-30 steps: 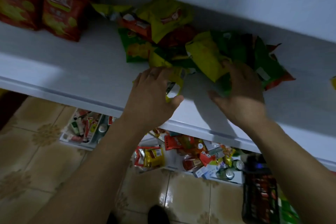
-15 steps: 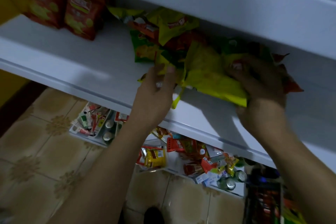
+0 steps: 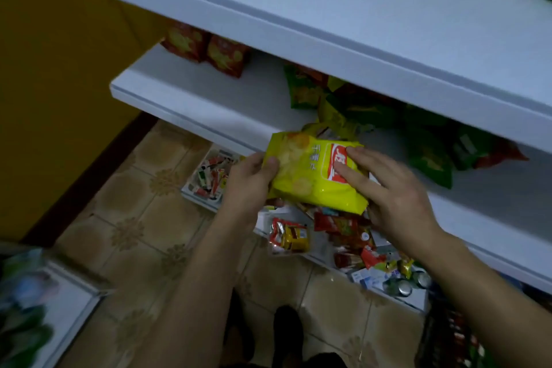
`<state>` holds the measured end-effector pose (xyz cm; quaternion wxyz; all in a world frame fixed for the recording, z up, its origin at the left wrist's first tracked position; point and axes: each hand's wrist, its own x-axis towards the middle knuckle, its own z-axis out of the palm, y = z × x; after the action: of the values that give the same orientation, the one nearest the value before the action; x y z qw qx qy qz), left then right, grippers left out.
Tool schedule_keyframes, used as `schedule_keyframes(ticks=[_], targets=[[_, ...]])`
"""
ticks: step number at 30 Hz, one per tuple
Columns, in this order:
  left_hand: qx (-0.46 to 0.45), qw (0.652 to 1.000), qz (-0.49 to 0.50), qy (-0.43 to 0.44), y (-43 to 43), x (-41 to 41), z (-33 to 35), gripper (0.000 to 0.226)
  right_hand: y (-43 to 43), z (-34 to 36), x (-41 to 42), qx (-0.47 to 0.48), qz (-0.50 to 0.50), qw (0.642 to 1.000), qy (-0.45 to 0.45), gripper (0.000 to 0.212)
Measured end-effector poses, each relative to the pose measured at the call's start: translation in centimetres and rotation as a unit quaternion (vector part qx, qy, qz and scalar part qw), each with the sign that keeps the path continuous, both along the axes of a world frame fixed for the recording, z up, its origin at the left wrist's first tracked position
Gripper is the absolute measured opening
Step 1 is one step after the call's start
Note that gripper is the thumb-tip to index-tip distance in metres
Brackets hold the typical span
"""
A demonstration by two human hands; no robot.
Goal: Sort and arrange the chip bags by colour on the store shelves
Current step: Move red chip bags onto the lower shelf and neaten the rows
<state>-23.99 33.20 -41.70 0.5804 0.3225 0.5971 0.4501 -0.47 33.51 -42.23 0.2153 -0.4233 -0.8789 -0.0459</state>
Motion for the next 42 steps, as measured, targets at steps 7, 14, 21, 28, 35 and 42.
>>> schedule_keyframes(ticks=[7,14,21,28,35,42], targets=[[0.076,0.988,0.131,0.014,-2.1,-8.4,6.5,0.013,-3.7,7.0,-10.7,-0.303,-0.135,0.848,0.413,0.029],[0.133,0.982,0.133,0.031,-0.3,-13.0,13.7,0.017,-0.4,15.7,-18.7,-0.381,-0.094,0.724,0.568,0.028],[0.226,0.966,0.121,0.026,0.4,-16.7,18.3,0.011,0.1,19.3,-22.5,-0.392,-0.061,0.674,0.624,0.017],[0.236,0.97,0.059,0.013,4.9,-18.3,19.4,0.015,4.5,21.6,-23.8,-0.299,-0.111,0.647,0.693,0.02],[0.233,0.972,0.012,0.011,7.5,-17.0,19.1,0.019,8.1,23.4,-22.3,-0.238,-0.136,0.633,0.723,0.021],[0.231,0.971,0.059,0.016,12.3,-16.2,20.2,0.015,12.4,24.4,-22.5,-0.223,-0.093,0.629,0.739,0.028]])
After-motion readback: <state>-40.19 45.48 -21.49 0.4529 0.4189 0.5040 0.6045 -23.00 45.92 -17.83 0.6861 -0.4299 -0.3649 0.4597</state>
